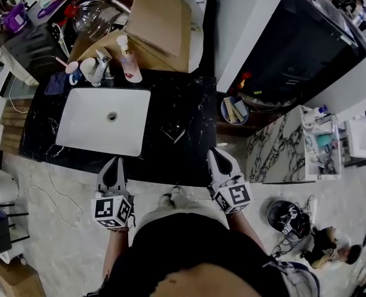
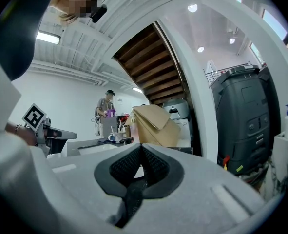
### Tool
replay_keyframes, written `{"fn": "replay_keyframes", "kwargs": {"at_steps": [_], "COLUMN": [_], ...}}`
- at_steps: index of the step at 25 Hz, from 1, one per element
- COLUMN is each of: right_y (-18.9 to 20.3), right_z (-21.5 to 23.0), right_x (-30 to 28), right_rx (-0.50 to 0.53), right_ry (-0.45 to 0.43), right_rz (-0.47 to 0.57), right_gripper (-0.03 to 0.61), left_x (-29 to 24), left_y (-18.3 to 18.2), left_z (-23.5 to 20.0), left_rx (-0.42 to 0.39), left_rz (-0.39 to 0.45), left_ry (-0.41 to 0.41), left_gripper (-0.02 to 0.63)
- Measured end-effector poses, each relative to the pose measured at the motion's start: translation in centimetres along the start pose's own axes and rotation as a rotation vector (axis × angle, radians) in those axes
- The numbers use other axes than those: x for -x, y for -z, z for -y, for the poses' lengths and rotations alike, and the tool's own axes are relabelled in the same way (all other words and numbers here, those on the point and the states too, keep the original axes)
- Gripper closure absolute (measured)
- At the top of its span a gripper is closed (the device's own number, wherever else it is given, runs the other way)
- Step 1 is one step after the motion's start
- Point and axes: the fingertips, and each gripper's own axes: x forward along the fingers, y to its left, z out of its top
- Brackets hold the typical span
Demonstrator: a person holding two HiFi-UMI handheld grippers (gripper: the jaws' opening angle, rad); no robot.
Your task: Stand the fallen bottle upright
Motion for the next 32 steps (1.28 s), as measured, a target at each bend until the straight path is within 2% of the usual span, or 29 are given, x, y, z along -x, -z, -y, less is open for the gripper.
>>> {"fn": "replay_keyframes", "kwargs": {"at_steps": [15,32], "right_y": [1.0,2.3], "right_z": [0.2,-0.5], "right_x": [0.7,1.1], "right_rx": [0.006,0.019], "right_ry": [0.029,-0.004], "right_rz": [-0.032,-0.094], "right_gripper": [0.574,0.574], "left_x": [0.2,0.7], "left_y": [0.2,0.5], "left_z": [-0.1,-0.2], "left_rx": [-0.018,-0.027], "left_rz": [-0.012,-0.033], "left_ry": [-0.003,-0.013], "left_gripper": [0.612,0.612]}}
